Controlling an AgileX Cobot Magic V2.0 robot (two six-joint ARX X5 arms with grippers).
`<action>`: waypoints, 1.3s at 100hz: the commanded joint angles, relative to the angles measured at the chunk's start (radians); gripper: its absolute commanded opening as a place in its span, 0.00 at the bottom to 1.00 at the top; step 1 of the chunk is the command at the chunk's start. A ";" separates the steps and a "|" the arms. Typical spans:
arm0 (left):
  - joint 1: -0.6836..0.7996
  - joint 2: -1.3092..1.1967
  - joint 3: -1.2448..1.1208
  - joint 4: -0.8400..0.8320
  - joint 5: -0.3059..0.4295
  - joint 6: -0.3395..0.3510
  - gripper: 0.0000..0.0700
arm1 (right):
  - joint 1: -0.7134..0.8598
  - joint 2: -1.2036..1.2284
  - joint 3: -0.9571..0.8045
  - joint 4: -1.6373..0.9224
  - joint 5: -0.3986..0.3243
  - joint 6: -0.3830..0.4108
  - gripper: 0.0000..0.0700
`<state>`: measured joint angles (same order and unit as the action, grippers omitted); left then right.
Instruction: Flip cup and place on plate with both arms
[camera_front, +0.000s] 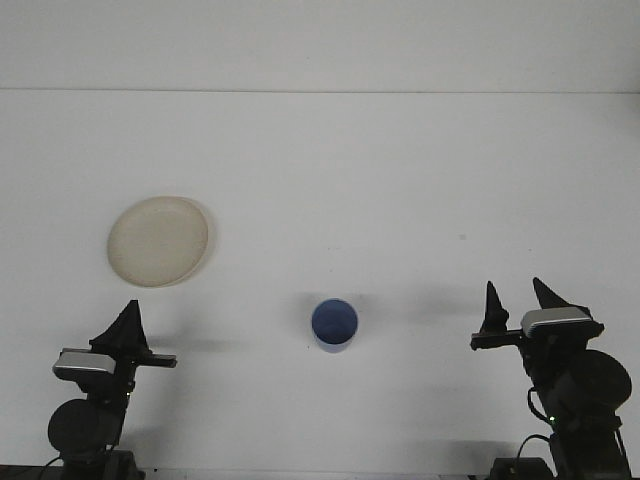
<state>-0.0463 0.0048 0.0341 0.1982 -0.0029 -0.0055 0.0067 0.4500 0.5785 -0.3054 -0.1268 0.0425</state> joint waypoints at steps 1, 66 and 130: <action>0.000 -0.002 -0.020 0.012 0.000 0.010 0.02 | 0.002 0.003 0.008 0.010 0.003 0.014 0.68; 0.000 -0.002 -0.020 0.012 0.000 0.009 0.02 | 0.002 0.003 0.008 0.014 0.003 0.013 0.68; 0.000 0.020 0.186 -0.178 -0.001 -0.034 0.02 | 0.002 0.003 0.008 0.014 0.003 0.013 0.68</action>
<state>-0.0463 0.0151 0.1547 0.0547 -0.0025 -0.0273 0.0067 0.4503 0.5785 -0.3038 -0.1268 0.0425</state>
